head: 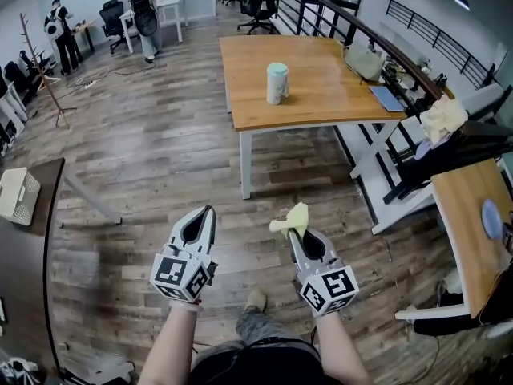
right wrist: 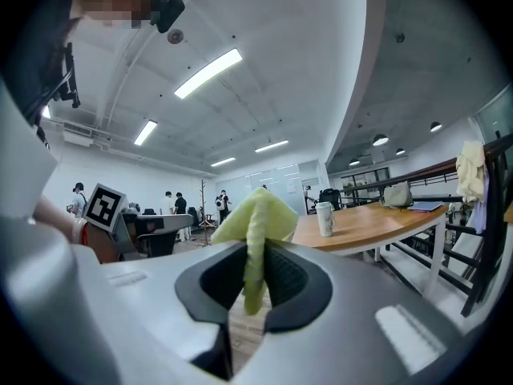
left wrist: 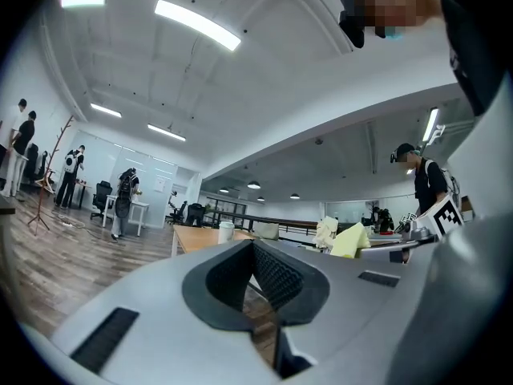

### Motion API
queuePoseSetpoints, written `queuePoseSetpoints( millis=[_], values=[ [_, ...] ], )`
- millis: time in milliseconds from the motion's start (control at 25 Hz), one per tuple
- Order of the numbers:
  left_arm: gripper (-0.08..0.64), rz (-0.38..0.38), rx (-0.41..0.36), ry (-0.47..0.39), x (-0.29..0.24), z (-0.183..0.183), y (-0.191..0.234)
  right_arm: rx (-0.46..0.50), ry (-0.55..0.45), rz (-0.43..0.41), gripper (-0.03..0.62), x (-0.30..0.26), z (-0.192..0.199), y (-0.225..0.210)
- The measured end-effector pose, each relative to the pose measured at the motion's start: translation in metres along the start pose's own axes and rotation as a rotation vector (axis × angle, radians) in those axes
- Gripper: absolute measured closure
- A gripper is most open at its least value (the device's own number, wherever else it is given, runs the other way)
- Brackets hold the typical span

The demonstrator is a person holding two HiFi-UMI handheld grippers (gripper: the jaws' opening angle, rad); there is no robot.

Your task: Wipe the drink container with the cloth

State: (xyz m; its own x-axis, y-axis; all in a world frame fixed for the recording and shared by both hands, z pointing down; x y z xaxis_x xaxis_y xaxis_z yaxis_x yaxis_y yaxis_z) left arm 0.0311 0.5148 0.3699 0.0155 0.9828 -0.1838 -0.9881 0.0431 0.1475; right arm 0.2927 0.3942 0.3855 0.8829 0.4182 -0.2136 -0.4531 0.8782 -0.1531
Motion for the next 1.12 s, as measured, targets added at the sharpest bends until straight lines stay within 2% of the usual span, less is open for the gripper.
queuePoseSetpoints(
  millis=[400, 800, 1120],
  values=[
    [0.565, 0.042, -0.030, -0.035, -0.085, -0.025, 0.021, 0.017, -0.033, -0.007, 0.546, -0.062, -0.027, -0.058],
    [0.565, 0.018, 0.020, -0.026, -0.118, -0.022, 0.033, -0.017, -0.048, -0.023, 0.546, -0.084, -0.035, -0.083],
    [0.565, 0.090, 0.026, -0.021, -0.179, -0.034, 0.045, -0.020, -0.043, 0.019, 0.546, -0.108, -0.046, -0.113]
  ],
)
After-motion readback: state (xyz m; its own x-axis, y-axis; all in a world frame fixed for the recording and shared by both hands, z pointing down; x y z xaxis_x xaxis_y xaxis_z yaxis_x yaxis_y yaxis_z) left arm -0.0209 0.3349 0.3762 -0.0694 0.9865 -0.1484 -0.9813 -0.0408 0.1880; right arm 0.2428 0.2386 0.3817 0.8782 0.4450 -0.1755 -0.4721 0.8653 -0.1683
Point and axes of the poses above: the fingertips, and each gripper's own axes: x backward along the fingers, y to its left, z out of its underside, the point moved 10 cm from there along x, backward along the fingers, and after that the axes turned 11 degrees about y, right-handed, at the moved point
